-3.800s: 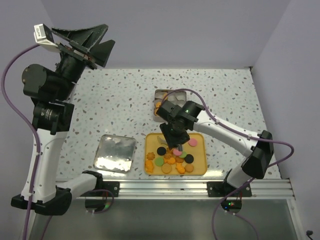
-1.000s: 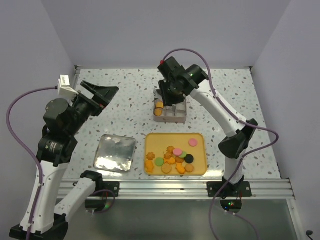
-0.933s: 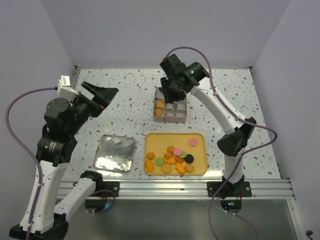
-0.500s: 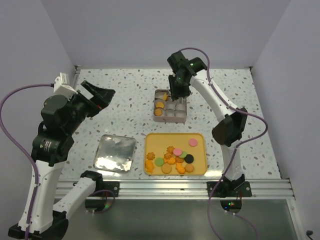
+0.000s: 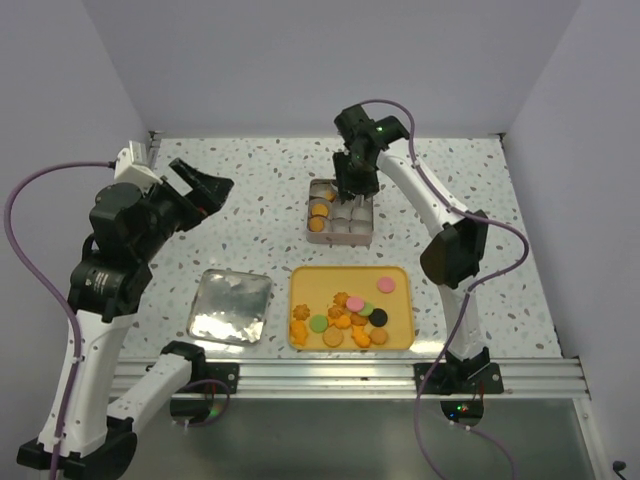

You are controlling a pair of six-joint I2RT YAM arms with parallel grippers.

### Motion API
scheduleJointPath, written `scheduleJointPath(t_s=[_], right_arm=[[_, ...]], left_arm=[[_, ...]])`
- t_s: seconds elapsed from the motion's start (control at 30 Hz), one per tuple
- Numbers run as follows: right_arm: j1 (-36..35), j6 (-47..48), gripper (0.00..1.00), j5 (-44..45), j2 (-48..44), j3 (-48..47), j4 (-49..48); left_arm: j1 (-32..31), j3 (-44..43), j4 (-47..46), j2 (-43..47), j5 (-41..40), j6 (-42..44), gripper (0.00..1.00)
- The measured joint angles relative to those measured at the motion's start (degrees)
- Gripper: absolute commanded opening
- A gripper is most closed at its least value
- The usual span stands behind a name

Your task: Pack the cookies

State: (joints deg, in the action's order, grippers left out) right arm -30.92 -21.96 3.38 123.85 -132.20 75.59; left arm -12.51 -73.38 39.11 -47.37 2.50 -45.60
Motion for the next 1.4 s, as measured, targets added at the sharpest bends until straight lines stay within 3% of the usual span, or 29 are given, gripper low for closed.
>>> scheduleJointPath(t_s=[0.33, 0.87, 1.17, 1.4], right_arm=[[1.31, 0.11, 0.56, -0.15, 0.50, -0.33, -0.61], [1.31, -0.66, 0.53, -1.42, -4.31, 2.95, -1.49], [0.48, -1.64, 0.47, -1.40, -19.67, 15.67, -1.88], [-7.19, -5.60, 0.44, -1.14, -37.18, 36.28, -2.54]], left_arm=[[0.00, 0.00, -0.09, -1.60, 0.07, 0.46, 1.00], [0.00, -0.28, 1.49, -1.62, -1.92, 2.80, 1.00], [0.00, -0.20, 3.45, 0.24, -3.28, 3.37, 1.00], [0.00, 1.18, 3.85, 1.88, -3.15, 4.39, 1.00]])
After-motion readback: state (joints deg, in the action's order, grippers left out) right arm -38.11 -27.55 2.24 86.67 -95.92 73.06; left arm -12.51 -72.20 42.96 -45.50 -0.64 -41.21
